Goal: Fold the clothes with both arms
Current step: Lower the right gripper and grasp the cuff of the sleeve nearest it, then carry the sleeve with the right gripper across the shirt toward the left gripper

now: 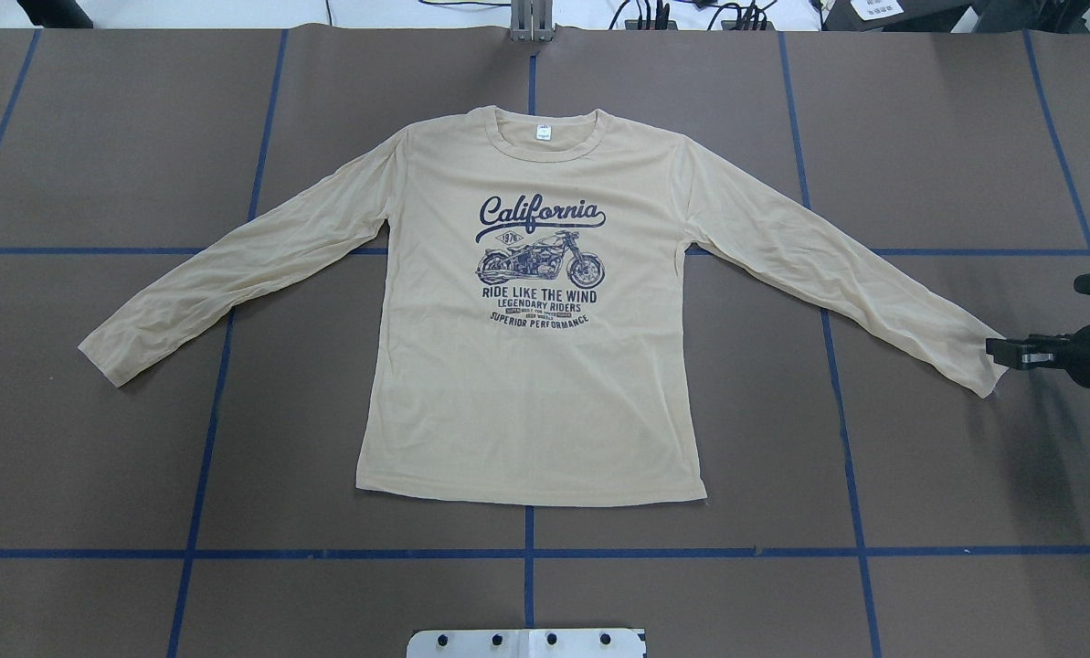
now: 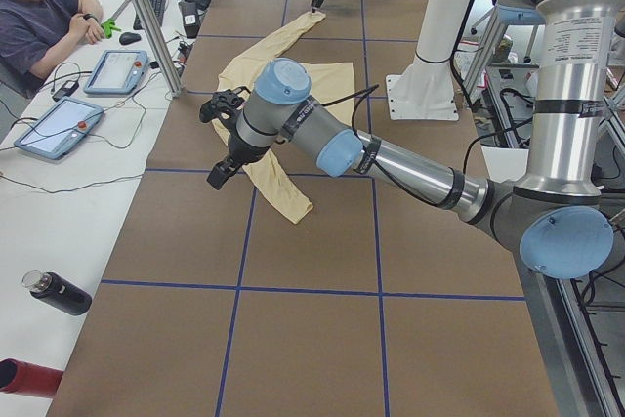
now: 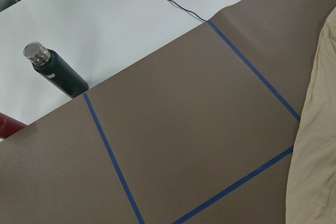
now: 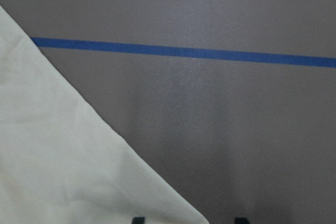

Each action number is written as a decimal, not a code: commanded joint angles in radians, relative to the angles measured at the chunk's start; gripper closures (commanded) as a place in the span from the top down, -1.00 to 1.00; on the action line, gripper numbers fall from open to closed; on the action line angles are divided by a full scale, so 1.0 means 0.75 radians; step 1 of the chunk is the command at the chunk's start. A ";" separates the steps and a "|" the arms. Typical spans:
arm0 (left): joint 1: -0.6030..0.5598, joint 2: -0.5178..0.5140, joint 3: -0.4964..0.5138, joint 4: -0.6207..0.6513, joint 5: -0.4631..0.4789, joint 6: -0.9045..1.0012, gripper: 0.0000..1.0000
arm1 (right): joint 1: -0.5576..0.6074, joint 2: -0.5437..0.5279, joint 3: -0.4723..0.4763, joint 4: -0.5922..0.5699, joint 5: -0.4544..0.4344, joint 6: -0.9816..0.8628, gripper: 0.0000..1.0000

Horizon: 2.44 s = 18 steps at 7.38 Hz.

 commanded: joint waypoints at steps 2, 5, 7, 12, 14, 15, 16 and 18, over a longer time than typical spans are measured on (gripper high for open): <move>0.000 0.009 0.000 0.000 0.000 0.003 1.00 | -0.022 0.000 -0.005 0.000 -0.017 0.000 0.12; 0.000 0.029 0.002 -0.043 0.000 -0.001 1.00 | -0.022 0.000 -0.005 0.000 -0.013 0.002 -1.00; 0.000 0.037 0.000 -0.045 0.000 -0.001 1.00 | -0.018 -0.004 0.084 -0.002 0.001 0.017 -1.00; 0.000 0.035 -0.002 -0.045 -0.002 -0.003 1.00 | 0.089 0.403 0.579 -0.730 0.106 0.253 -1.00; 0.000 0.037 -0.002 -0.047 -0.002 -0.003 1.00 | 0.030 0.922 0.537 -1.263 -0.026 0.291 -1.00; 0.000 0.037 0.000 -0.047 -0.002 -0.003 1.00 | -0.056 1.109 0.468 -1.400 -0.173 0.384 -1.00; 0.000 0.037 0.002 -0.047 -0.002 -0.003 1.00 | -0.115 1.303 0.289 -1.409 -0.274 0.464 -1.00; 0.000 0.037 0.004 -0.045 -0.002 -0.005 1.00 | -0.144 1.720 -0.148 -1.413 -0.338 0.526 -1.00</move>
